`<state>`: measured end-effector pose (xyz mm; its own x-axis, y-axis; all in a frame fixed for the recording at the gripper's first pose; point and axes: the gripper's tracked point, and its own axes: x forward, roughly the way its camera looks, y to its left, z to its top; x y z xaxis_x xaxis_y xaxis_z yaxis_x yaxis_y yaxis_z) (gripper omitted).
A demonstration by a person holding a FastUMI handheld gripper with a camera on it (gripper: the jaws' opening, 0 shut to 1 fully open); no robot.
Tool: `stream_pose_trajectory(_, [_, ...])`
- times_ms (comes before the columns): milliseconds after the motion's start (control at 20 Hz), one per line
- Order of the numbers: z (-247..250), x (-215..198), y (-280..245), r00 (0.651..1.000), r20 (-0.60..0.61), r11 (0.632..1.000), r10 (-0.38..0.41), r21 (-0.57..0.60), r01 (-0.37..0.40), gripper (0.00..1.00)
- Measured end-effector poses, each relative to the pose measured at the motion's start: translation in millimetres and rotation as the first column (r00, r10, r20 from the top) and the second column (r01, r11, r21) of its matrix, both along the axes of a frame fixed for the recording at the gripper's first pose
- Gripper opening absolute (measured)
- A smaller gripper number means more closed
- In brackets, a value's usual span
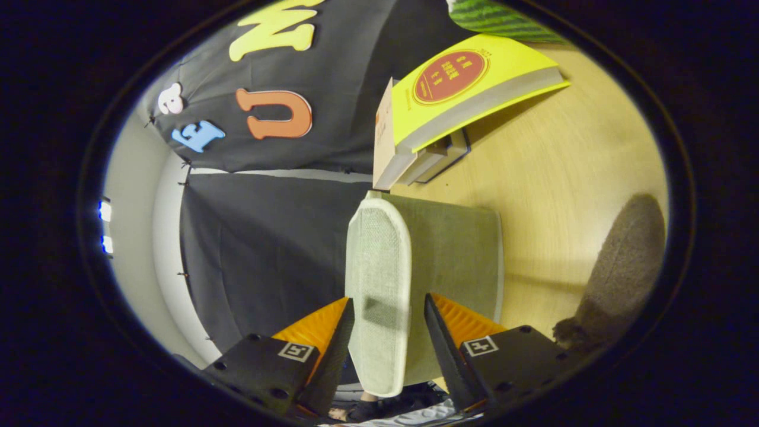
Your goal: Open the storage box then place both shoes into the box .Put the left shoe in first, then the right shoe, with the right side of both shoes facing outward in a uniform manner.
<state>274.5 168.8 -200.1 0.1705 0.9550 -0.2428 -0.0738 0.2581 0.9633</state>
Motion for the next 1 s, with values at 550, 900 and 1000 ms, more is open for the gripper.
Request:
stream_pose_trajectory(550, [49.6,-22.1,6.0,0.993,0.114,0.997,0.01,-0.079,-0.001,0.06])
stream_pose_trajectory(900, [119.1,-44.4,38.1,0.982,0.191,0.989,0.005,-0.149,0.024,0.06])
stream_pose_trajectory(1000, [135.9,-49.6,55.3,0.977,0.213,0.983,0.0,-0.18,0.04,0.06])
